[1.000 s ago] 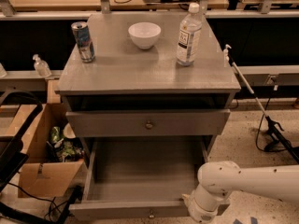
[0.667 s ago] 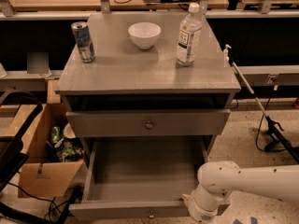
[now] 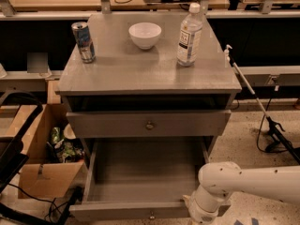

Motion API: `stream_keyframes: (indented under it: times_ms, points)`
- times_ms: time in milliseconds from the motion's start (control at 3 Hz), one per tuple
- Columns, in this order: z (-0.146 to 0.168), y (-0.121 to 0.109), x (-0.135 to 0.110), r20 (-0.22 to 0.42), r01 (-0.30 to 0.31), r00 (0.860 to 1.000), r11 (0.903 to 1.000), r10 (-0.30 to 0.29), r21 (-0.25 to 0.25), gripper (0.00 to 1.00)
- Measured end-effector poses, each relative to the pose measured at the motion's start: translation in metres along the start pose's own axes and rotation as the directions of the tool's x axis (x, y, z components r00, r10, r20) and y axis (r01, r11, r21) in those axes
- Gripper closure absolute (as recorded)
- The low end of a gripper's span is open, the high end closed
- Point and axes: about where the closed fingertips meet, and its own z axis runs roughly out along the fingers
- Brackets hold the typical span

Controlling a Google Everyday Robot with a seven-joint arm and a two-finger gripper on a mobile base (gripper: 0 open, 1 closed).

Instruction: Open middle drawer

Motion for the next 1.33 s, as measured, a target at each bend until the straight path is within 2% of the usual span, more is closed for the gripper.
stream_keyframes:
  times_ms: [333,667,1333]
  points:
    - [0.0,0.0,0.0,0.0,0.0,1.0,1.0,0.0,0.0,0.96]
    - [0.0,0.0,0.0,0.0,0.0,1.0,1.0,0.0,0.0,1.0]
    - [0.0,0.0001,0.0,0.0,0.0,1.0,1.0,0.0,0.0,1.0]
